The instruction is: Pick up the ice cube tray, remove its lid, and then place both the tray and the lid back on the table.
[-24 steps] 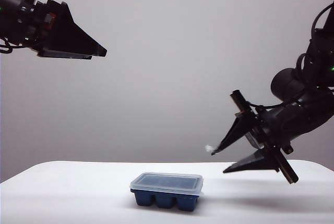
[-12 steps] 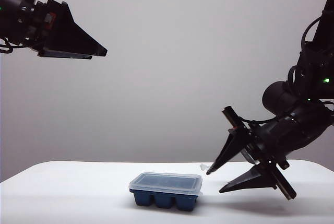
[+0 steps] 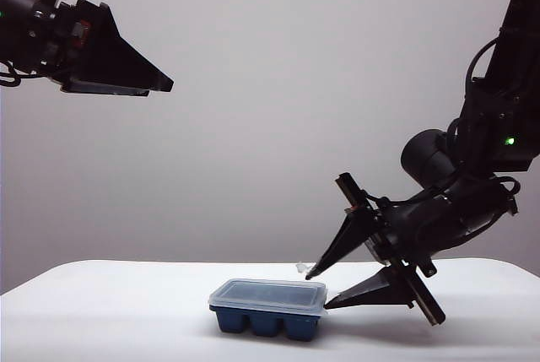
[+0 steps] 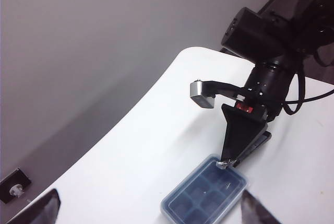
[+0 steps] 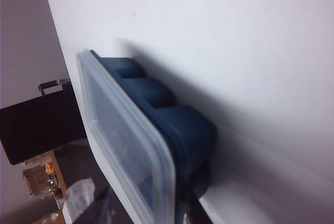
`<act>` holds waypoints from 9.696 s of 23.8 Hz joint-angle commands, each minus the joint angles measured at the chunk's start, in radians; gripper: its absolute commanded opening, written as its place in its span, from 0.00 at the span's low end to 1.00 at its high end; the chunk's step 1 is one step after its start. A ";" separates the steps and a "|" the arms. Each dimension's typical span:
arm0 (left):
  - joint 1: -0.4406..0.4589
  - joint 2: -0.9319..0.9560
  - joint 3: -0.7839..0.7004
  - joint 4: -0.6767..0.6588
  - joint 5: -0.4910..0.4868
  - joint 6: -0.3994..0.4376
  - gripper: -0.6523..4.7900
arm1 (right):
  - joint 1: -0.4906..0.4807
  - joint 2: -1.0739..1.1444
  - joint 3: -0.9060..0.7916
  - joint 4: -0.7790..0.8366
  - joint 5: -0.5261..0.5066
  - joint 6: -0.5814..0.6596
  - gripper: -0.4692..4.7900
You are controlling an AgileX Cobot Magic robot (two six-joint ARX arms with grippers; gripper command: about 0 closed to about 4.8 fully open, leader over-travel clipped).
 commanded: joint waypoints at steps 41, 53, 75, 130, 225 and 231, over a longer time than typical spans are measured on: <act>0.000 -0.004 0.004 -0.032 -0.012 0.229 1.00 | 0.024 -0.266 0.249 -0.127 -0.362 0.051 0.08; -0.001 -0.003 0.004 0.041 0.178 0.150 1.00 | 0.124 -0.269 0.248 -0.143 -0.442 0.069 0.08; -0.003 -0.003 0.016 -0.005 0.299 0.087 1.00 | 0.134 -0.265 0.248 -0.142 -0.455 0.089 0.08; -0.026 -0.003 0.016 0.003 0.272 0.086 0.67 | 0.078 -0.265 0.252 -0.026 -0.437 0.094 0.42; -0.026 0.273 0.014 0.334 0.260 -0.127 0.66 | 0.030 -0.425 0.326 -0.635 0.620 -0.645 0.08; -0.039 0.471 0.014 0.550 0.268 -0.161 0.66 | 0.030 -0.425 0.325 -0.632 0.591 -0.644 0.08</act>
